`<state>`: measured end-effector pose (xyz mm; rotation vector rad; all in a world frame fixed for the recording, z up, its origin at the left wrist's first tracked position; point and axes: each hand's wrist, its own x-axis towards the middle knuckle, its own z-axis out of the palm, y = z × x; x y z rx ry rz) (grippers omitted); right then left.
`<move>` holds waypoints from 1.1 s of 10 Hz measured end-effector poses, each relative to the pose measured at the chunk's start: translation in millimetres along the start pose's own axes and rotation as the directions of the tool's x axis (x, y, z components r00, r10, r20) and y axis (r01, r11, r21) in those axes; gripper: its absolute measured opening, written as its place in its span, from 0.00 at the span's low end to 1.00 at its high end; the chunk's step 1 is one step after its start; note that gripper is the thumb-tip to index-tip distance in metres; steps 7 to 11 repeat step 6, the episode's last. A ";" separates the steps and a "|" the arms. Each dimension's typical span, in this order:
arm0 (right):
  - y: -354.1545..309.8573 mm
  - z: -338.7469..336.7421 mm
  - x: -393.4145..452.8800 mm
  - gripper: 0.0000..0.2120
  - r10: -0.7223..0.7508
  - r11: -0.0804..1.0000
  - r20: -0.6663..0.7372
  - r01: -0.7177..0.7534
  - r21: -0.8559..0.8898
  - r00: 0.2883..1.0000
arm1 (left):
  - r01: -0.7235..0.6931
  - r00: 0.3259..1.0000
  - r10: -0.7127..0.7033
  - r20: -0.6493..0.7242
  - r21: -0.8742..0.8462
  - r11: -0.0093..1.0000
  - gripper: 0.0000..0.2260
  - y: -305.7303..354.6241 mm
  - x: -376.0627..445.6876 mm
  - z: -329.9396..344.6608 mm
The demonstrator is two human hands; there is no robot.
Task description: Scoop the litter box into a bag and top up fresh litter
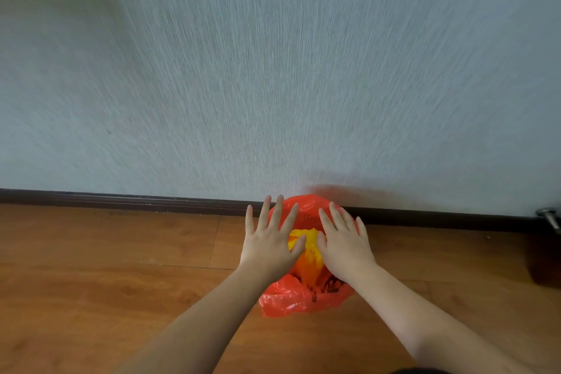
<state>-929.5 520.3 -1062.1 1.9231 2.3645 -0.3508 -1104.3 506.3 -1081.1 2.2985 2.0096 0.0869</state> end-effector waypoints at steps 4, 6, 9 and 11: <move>-4.4 -27.0 -12.9 0.26 -0.042 0.998 -0.026 0.041 -0.047 0.999 | 0.013 0.999 -0.012 0.041 -0.036 0.999 0.24 3.4 -16.1 -14.3; -23.4 -115.1 -56.0 0.28 -0.005 0.999 0.046 0.007 -0.043 0.999 | 0.029 0.999 -0.027 0.042 -0.058 0.998 0.29 5.7 -44.2 -111.6; -23.4 -115.1 -56.0 0.28 -0.005 0.999 0.046 0.007 -0.043 0.999 | 0.029 0.999 -0.027 0.042 -0.058 0.998 0.29 5.7 -44.2 -111.6; -23.4 -115.1 -56.0 0.28 -0.005 0.999 0.046 0.007 -0.043 0.999 | 0.029 0.999 -0.027 0.042 -0.058 0.998 0.29 5.7 -44.2 -111.6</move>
